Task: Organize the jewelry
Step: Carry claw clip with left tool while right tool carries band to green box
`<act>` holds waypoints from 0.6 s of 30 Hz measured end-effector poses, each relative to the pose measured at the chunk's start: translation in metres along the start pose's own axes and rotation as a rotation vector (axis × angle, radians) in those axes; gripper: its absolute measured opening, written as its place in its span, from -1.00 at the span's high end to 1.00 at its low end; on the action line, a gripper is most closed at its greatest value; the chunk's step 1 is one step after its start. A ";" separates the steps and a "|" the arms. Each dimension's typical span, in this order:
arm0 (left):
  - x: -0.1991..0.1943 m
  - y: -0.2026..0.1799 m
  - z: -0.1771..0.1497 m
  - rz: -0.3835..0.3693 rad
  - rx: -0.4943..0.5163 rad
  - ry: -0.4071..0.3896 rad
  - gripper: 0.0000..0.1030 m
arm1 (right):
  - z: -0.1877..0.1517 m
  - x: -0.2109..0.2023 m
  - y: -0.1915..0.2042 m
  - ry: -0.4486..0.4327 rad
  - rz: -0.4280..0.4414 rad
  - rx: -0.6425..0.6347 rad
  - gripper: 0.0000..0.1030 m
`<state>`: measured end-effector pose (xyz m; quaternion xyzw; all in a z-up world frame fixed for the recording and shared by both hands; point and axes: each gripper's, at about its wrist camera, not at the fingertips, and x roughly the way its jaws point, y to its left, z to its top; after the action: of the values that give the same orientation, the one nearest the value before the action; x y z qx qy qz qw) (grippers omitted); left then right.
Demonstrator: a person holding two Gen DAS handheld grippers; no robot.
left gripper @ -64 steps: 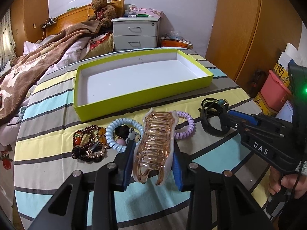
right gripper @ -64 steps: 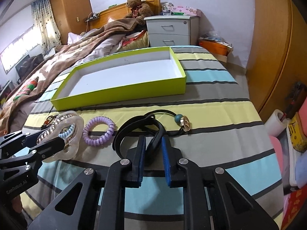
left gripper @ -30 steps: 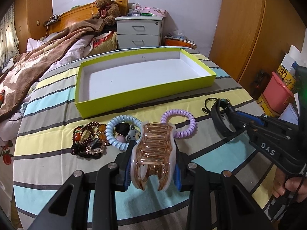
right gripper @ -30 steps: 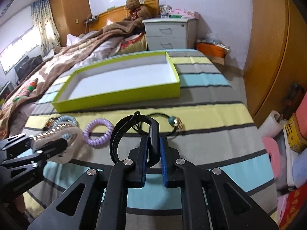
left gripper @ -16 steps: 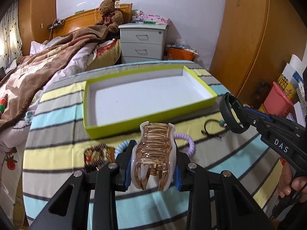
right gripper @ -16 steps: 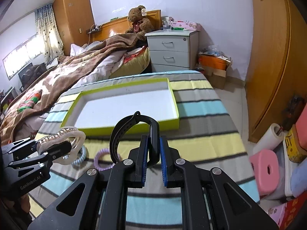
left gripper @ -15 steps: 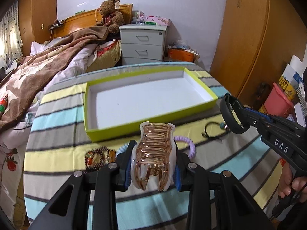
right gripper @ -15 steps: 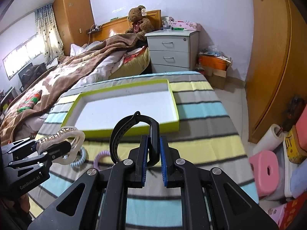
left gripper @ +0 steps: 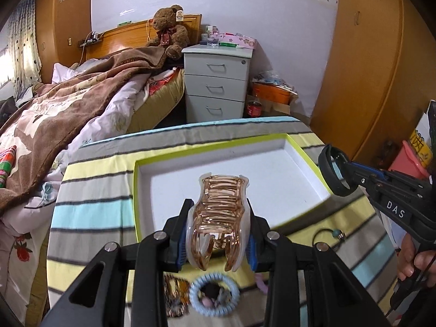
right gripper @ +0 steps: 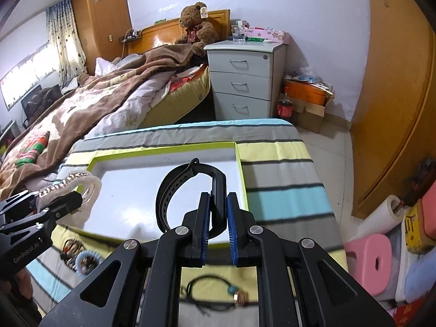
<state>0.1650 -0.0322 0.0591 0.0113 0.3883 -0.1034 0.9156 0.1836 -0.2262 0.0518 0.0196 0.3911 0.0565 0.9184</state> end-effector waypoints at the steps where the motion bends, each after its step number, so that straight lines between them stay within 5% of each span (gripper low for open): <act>1: 0.004 0.002 0.003 0.001 -0.005 0.003 0.32 | 0.002 0.004 -0.001 0.006 -0.001 -0.001 0.76; 18: 0.072 0.032 0.024 0.055 -0.072 0.066 0.32 | 0.026 0.080 0.005 0.117 -0.019 -0.058 0.76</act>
<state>0.2374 -0.0163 0.0229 -0.0076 0.4213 -0.0636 0.9047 0.2569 -0.2119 0.0130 -0.0139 0.4426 0.0601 0.8946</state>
